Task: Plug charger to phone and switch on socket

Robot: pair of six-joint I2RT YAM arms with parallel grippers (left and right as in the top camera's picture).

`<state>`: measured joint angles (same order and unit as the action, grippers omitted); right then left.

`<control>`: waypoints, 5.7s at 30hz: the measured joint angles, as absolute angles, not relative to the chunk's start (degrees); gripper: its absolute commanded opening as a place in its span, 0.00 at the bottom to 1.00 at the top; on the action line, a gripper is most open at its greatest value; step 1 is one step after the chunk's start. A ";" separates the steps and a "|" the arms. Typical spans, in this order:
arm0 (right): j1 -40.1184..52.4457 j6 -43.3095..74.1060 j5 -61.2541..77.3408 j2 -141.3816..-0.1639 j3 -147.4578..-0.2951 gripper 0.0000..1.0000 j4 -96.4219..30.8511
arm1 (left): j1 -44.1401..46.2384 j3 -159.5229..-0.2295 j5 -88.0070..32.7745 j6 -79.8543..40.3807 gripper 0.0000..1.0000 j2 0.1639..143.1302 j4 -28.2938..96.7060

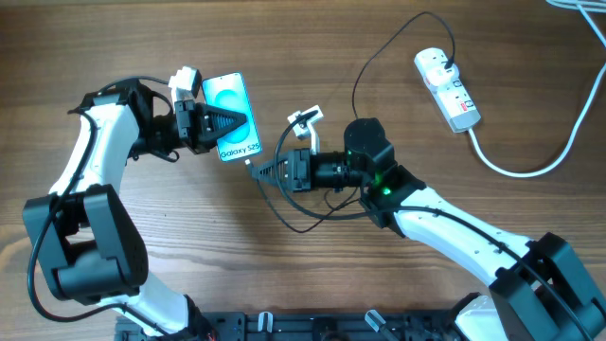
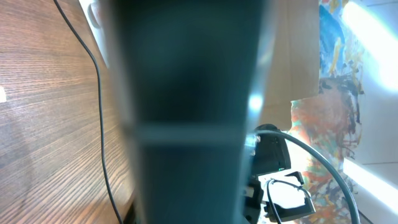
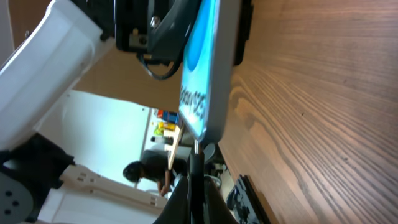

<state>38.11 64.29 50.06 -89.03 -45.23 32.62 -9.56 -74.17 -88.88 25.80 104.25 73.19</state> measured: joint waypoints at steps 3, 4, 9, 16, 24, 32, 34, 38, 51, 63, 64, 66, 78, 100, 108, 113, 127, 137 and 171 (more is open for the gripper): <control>38.44 61.63 50.85 -89.01 -45.47 0.04 28.91 | -9.58 -74.15 -88.77 25.82 0.04 104.25 72.14; 38.35 60.05 51.07 -89.01 -45.60 0.04 24.56 | -9.67 -74.15 -88.68 25.82 0.04 104.25 71.50; 32.60 47.07 51.46 -89.03 -45.63 0.04 0.56 | -12.08 -74.15 -87.79 25.80 0.04 104.25 70.91; 20.51 31.27 34.41 -89.03 -46.61 0.05 -27.88 | -12.40 -74.15 -85.23 25.80 0.04 104.25 70.72; 24.29 26.68 7.92 -89.03 -47.42 0.05 -34.96 | -12.01 -74.15 -81.67 25.80 0.04 104.25 70.04; 32.05 26.79 -3.07 -89.03 -47.40 0.22 -35.53 | -8.40 -74.15 -81.01 25.80 0.04 104.25 68.90; 32.49 26.89 -3.51 -89.03 -47.18 0.26 -35.94 | -8.01 -74.15 -80.99 25.80 0.04 104.25 68.73; 32.49 26.92 -4.10 -89.03 -46.26 0.29 -36.51 | -7.92 -74.15 -80.97 25.80 0.04 104.25 68.73; 32.49 26.11 -3.75 -91.35 -45.23 0.29 -35.79 | -7.92 -74.15 -80.97 25.80 0.04 104.25 68.71; 32.60 20.18 -2.24 -94.28 -46.57 0.18 -33.21 | -7.92 -74.15 -80.79 25.80 0.04 104.25 68.69; 32.60 19.75 -2.42 -94.35 -46.65 0.18 -33.56 | -7.92 -74.15 -80.79 25.80 0.04 104.25 68.69; 32.60 19.11 -2.63 -94.45 -46.83 0.18 -33.91 | -7.92 -74.15 -80.79 25.80 0.04 104.25 68.66; 32.60 17.26 -2.37 -94.56 -47.16 0.05 -36.12 | -7.92 -74.15 -80.82 25.80 0.04 104.25 68.66; 31.29 15.86 57.43 -84.47 -47.94 0.04 -9.69 | -10.55 -74.15 -87.46 25.78 0.04 104.25 71.70; 37.91 30.33 57.06 -84.49 -47.90 0.04 7.57 | -10.55 -74.15 -87.68 25.78 0.04 104.25 73.56; 40.95 38.94 54.89 -85.45 -47.90 0.04 19.33 | -10.46 -74.15 -87.81 25.80 0.04 104.25 74.11; 40.23 46.37 55.51 -92.79 -47.90 0.04 31.03 | -6.26 -74.15 -87.85 25.80 0.04 104.25 73.14; 37.56 50.11 58.33 -92.82 -47.90 0.04 30.50 | -6.26 -74.15 -88.01 25.80 0.04 104.25 72.60; 36.42 56.99 59.77 -92.82 -47.90 0.04 32.18 | -6.26 -74.15 -88.40 24.58 0.04 104.25 71.42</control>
<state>36.42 56.99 59.77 -92.82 -47.90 32.18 -6.26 -74.15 -88.40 24.58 104.25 71.42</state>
